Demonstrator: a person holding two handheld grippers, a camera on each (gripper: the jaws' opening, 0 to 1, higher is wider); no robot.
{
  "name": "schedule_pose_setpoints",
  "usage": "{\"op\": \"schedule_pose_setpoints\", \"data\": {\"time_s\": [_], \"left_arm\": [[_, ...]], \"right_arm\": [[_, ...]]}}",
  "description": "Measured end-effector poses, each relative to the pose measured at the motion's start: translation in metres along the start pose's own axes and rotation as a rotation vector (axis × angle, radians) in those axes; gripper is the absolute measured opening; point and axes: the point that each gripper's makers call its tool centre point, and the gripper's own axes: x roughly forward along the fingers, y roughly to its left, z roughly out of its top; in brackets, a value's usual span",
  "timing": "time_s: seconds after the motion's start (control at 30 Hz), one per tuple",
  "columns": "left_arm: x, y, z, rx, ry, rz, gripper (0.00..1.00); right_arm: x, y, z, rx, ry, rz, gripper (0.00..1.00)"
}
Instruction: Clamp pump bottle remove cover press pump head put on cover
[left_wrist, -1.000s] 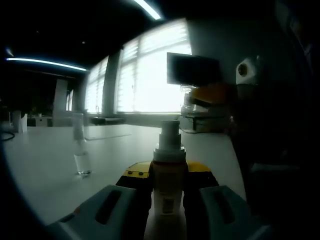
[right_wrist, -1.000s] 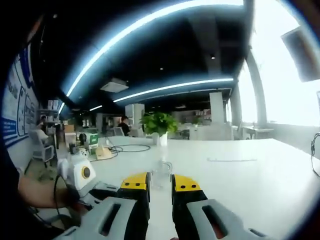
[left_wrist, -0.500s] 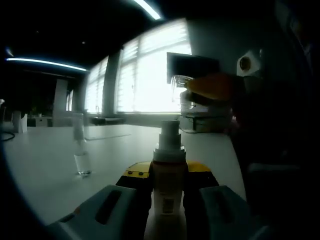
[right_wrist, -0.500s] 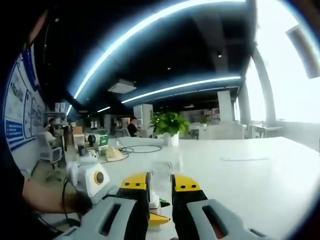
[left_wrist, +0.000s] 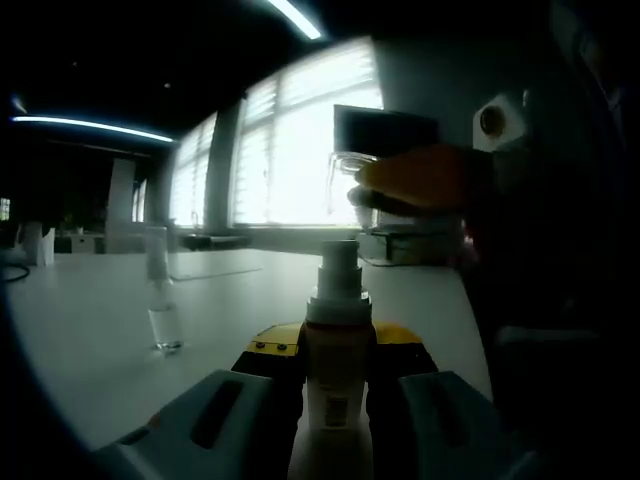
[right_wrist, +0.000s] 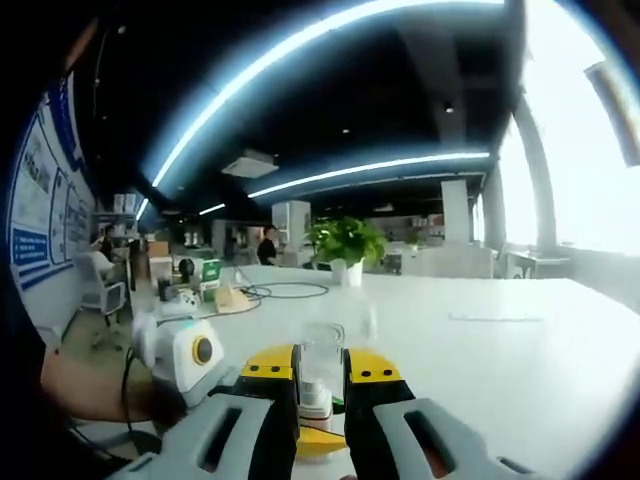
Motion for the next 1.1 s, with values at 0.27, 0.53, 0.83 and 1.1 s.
{"op": "schedule_pose_setpoints", "data": {"time_s": [0.27, 0.53, 0.83, 1.1], "left_arm": [[0.000, -0.001, 0.001, 0.002, 0.000, 0.002, 0.14], [0.000, -0.002, 0.001, 0.008, 0.000, 0.003, 0.14], [0.000, -0.002, 0.001, 0.009, 0.000, 0.003, 0.14], [0.000, 0.001, 0.000, 0.009, 0.001, 0.007, 0.14]], "right_arm": [[0.002, -0.002, -0.006, 0.001, 0.025, -0.022, 0.11], [0.005, 0.004, -0.011, 0.000, 0.035, -0.012, 0.11], [0.005, 0.006, -0.020, -0.041, 0.060, -0.036, 0.11], [0.006, 0.007, -0.020, -0.038, 0.060, -0.043, 0.11]]}}
